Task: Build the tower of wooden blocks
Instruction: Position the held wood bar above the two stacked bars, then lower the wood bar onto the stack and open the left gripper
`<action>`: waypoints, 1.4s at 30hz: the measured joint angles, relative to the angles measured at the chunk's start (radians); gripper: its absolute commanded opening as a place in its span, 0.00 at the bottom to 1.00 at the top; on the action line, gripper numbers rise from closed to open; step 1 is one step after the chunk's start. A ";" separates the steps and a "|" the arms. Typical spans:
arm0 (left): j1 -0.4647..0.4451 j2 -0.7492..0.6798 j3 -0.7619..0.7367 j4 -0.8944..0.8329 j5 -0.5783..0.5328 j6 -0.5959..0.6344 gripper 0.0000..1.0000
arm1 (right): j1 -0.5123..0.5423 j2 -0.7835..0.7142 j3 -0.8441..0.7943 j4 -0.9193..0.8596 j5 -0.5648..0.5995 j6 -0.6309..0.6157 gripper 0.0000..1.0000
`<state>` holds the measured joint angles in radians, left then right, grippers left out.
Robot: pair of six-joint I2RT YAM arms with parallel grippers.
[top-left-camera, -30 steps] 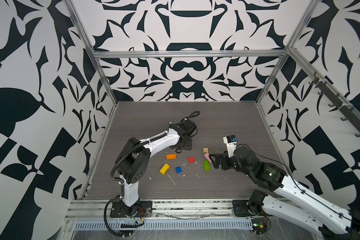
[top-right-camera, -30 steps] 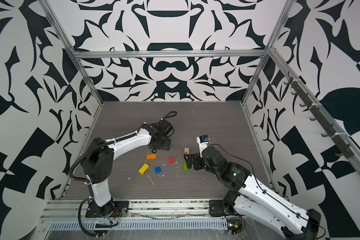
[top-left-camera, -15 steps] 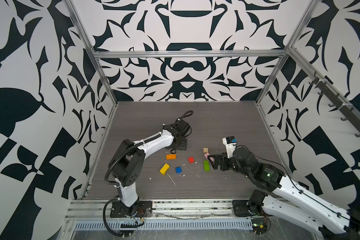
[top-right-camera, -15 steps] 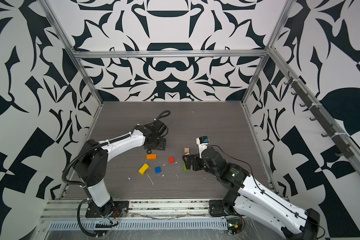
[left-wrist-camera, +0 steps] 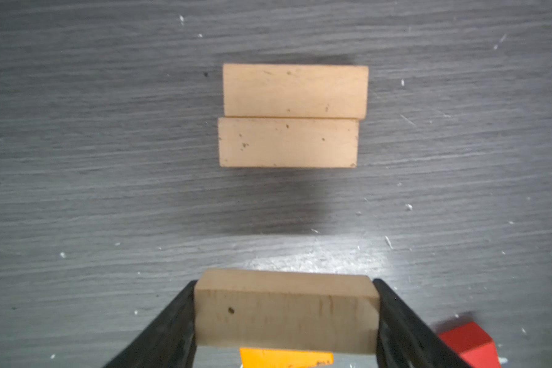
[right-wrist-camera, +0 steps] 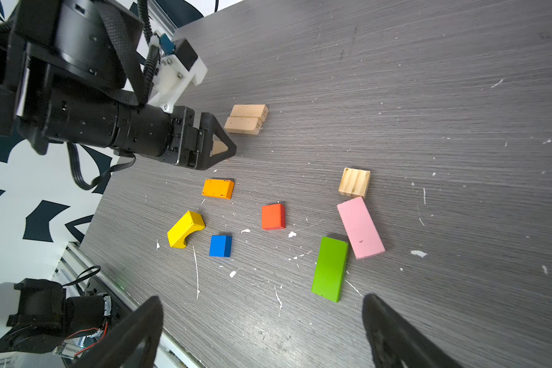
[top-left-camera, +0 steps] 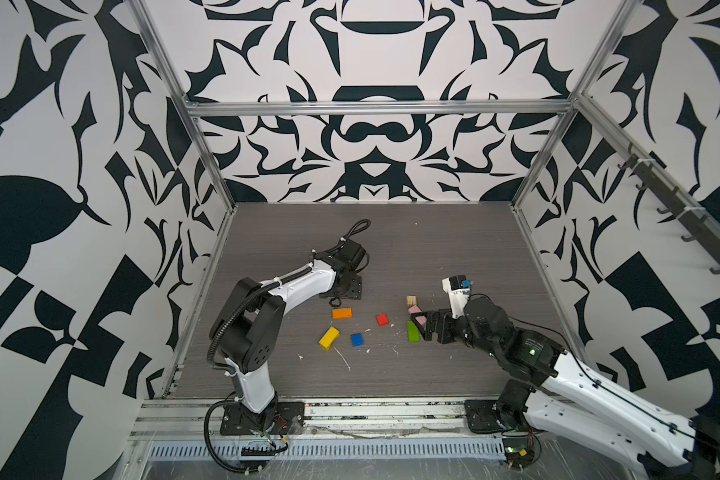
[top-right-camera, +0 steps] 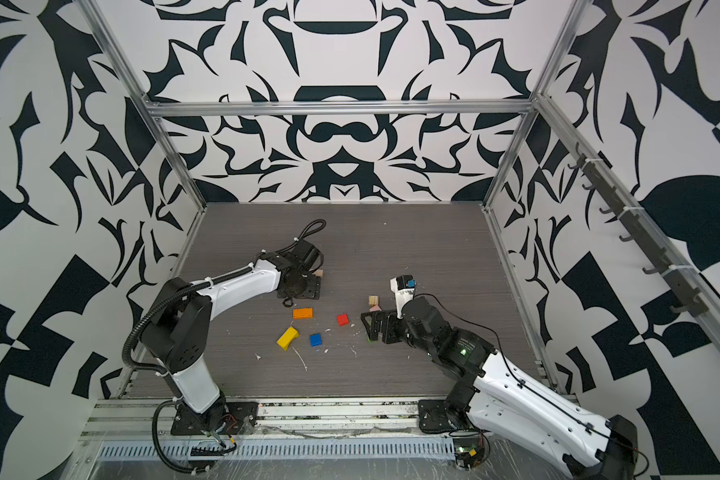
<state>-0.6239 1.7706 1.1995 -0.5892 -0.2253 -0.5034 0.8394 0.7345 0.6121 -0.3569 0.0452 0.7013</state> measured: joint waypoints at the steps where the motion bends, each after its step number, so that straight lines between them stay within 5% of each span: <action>1: 0.004 0.000 0.000 0.007 0.000 0.004 0.61 | 0.000 0.000 0.000 0.004 0.000 0.000 1.00; 42: 0.013 0.146 0.024 0.118 -0.026 0.047 0.62 | 0.000 0.061 0.010 0.018 0.028 0.002 1.00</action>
<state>-0.6109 1.9171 1.2240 -0.4709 -0.2516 -0.4561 0.8394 0.7952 0.6216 -0.3389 0.0731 0.7036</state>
